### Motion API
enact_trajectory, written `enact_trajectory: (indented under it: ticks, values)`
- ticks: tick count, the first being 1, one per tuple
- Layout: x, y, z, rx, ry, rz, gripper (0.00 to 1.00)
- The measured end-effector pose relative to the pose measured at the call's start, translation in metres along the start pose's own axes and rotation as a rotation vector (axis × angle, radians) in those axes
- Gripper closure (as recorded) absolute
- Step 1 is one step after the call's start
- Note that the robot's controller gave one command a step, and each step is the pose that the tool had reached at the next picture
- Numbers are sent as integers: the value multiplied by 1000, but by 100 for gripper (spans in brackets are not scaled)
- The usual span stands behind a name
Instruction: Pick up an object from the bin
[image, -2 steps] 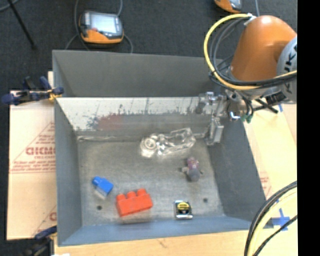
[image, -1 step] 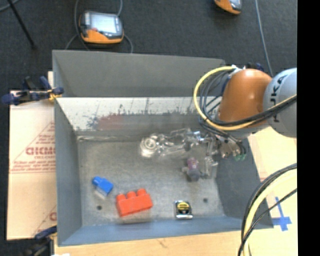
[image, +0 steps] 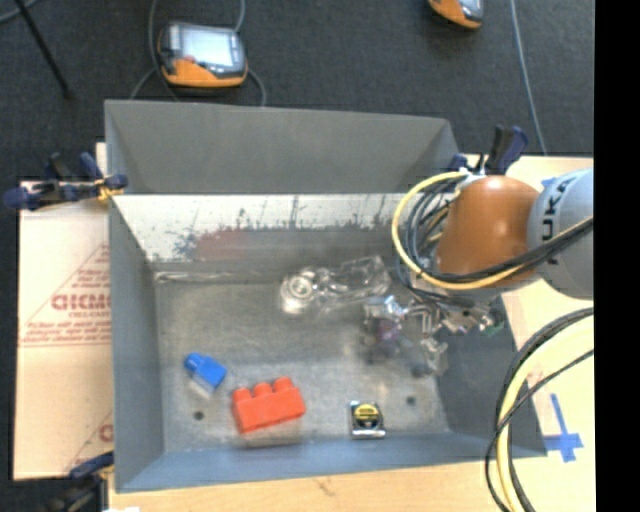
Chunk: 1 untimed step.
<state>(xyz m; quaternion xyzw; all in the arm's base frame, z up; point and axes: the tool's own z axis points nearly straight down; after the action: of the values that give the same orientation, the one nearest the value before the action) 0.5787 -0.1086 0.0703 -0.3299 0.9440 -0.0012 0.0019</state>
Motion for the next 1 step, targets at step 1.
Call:
enact_trajectory:
  ticks: [1]
  values:
    - [-1, 0, -1, 1, -2, 1, 100]
